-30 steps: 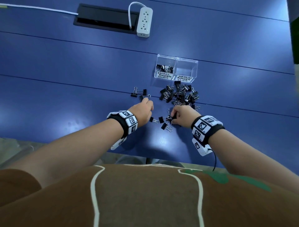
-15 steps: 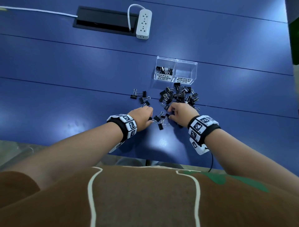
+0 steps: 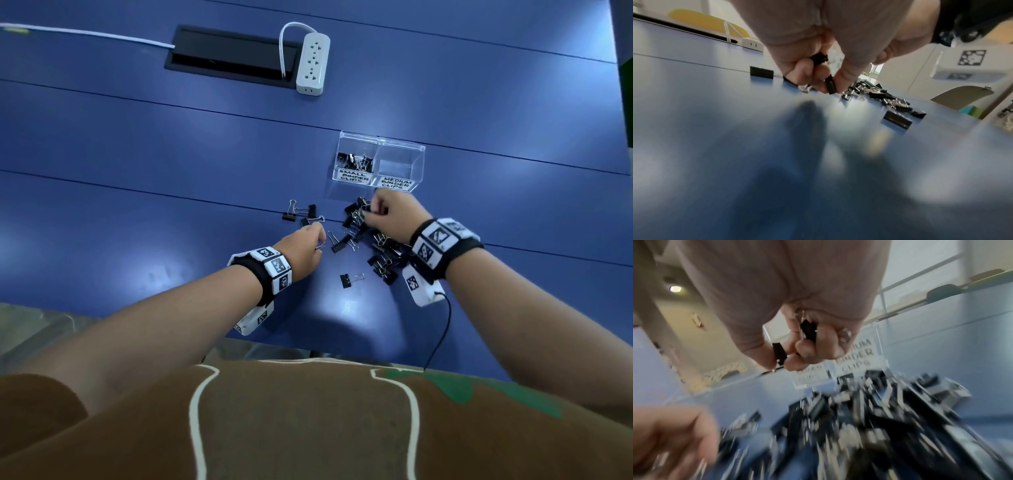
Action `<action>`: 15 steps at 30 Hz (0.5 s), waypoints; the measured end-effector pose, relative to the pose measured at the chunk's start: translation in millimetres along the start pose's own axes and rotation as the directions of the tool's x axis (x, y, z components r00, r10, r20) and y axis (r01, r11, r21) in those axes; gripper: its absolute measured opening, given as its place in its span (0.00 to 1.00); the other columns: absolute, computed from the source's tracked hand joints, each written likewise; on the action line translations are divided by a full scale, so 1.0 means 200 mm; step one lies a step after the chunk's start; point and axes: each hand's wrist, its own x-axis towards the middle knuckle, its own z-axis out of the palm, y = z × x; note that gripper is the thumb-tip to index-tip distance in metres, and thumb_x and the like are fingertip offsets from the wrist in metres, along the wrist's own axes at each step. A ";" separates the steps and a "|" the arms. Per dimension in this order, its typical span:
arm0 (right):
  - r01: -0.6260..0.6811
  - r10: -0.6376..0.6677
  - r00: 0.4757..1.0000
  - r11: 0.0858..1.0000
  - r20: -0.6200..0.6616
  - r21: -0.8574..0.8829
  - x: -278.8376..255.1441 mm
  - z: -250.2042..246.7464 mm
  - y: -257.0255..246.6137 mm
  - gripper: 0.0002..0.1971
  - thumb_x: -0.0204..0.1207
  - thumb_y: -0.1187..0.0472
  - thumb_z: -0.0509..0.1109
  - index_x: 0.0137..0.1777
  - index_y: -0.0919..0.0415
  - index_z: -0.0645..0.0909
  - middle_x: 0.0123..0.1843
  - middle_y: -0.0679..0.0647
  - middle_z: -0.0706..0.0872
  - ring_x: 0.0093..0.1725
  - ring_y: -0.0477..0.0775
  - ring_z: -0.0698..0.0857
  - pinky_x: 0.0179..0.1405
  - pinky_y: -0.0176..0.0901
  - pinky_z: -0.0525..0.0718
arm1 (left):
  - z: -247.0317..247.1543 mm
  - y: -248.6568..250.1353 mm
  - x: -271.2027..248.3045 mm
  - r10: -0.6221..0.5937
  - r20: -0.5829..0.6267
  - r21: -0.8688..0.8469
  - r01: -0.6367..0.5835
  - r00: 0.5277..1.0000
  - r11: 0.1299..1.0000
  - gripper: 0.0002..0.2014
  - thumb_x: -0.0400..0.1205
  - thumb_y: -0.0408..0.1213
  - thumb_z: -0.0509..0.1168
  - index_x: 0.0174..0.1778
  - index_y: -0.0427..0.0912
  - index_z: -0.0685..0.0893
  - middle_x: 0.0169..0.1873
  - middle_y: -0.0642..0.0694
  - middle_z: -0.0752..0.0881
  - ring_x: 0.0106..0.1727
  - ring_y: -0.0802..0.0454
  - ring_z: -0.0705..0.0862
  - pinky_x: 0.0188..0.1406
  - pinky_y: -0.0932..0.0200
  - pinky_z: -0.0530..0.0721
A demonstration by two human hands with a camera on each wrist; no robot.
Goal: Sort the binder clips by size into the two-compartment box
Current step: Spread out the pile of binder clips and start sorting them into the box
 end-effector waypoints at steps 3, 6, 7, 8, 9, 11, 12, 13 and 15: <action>0.012 -0.004 0.990 0.999 -0.140 0.053 0.15 -0.14 -0.08 0.04 0.75 0.60 0.66 0.44 0.60 0.75 0.38 0.53 0.82 0.34 0.52 0.80 0.36 0.41 0.83 | -0.02 -0.01 0.02 -0.006 -0.015 0.000 0.006 1.000 1.000 0.10 0.82 0.33 0.56 0.58 0.40 0.75 0.51 0.46 0.76 0.45 0.43 0.78 0.49 0.53 0.77; -0.006 0.003 0.978 1.000 -0.206 -0.015 0.31 -0.21 -0.15 0.04 0.76 0.62 0.66 0.48 0.60 0.77 0.42 0.53 0.84 0.39 0.53 0.82 0.39 0.43 0.84 | -0.05 -0.02 0.06 0.012 -0.037 -0.019 -0.013 0.999 1.000 0.07 0.82 0.34 0.56 0.52 0.39 0.78 0.50 0.44 0.78 0.47 0.43 0.80 0.54 0.47 0.81; -0.013 0.002 0.979 0.998 -0.203 -0.053 0.35 -0.22 -0.17 0.05 0.76 0.63 0.65 0.49 0.61 0.78 0.45 0.56 0.85 0.41 0.56 0.83 0.41 0.45 0.84 | -0.06 -0.02 0.07 0.016 -0.064 -0.031 -0.018 0.998 0.999 0.07 0.83 0.34 0.56 0.51 0.39 0.78 0.49 0.45 0.78 0.48 0.44 0.79 0.56 0.47 0.81; -0.015 -0.004 0.982 0.995 -0.191 -0.098 0.39 -0.22 -0.18 0.06 0.76 0.64 0.64 0.51 0.62 0.79 0.48 0.58 0.86 0.44 0.58 0.84 0.42 0.45 0.83 | -0.08 -0.01 0.09 0.016 -0.096 -0.039 -0.020 0.995 0.999 0.07 0.83 0.34 0.56 0.51 0.39 0.80 0.49 0.44 0.79 0.50 0.45 0.80 0.59 0.48 0.80; -0.012 -0.012 0.985 0.990 -0.171 -0.140 0.42 -0.21 -0.20 0.07 0.76 0.65 0.63 0.52 0.62 0.79 0.51 0.59 0.86 0.48 0.60 0.84 0.43 0.44 0.81 | -0.10 0.01 0.11 0.010 -0.124 -0.043 -0.015 0.992 0.999 0.08 0.83 0.35 0.57 0.51 0.39 0.81 0.51 0.42 0.81 0.53 0.44 0.80 0.60 0.51 0.78; -0.007 -0.017 0.992 0.983 -0.128 -0.184 0.45 -0.18 -0.21 0.10 0.76 0.66 0.63 0.55 0.62 0.80 0.57 0.61 0.84 0.52 0.62 0.83 0.47 0.45 0.79 | -0.17 0.05 0.16 0.004 -0.167 -0.034 -0.010 0.986 0.999 0.10 0.84 0.36 0.57 0.54 0.39 0.82 0.55 0.40 0.82 0.57 0.43 0.80 0.60 0.54 0.76; -0.007 -0.014 0.993 0.984 -0.116 -0.180 0.45 -0.17 -0.20 0.11 0.77 0.66 0.63 0.57 0.61 0.80 0.59 0.61 0.83 0.53 0.62 0.83 0.48 0.45 0.79 | -0.21 0.07 0.19 0.015 -0.189 -0.021 -0.019 0.982 1.000 0.10 0.84 0.36 0.58 0.55 0.39 0.83 0.55 0.39 0.82 0.57 0.43 0.81 0.59 0.55 0.76; -0.003 -0.016 0.993 0.987 -0.117 -0.159 0.45 -0.16 -0.19 0.12 0.77 0.66 0.64 0.59 0.60 0.80 0.61 0.61 0.81 0.53 0.61 0.83 0.49 0.44 0.79 | -0.25 0.09 0.22 0.029 -0.209 -0.011 -0.032 0.977 0.999 0.10 0.84 0.36 0.58 0.55 0.39 0.84 0.55 0.38 0.82 0.57 0.42 0.81 0.58 0.55 0.76; 0.020 -0.032 0.986 0.997 -0.162 -0.072 0.41 -0.14 -0.15 0.12 0.76 0.65 0.66 0.59 0.59 0.81 0.60 0.60 0.81 0.49 0.59 0.83 0.49 0.41 0.77 | -0.33 0.14 0.29 0.055 -0.248 0.005 -0.056 0.967 0.998 0.10 0.83 0.35 0.59 0.55 0.39 0.84 0.55 0.38 0.82 0.57 0.42 0.81 0.55 0.57 0.75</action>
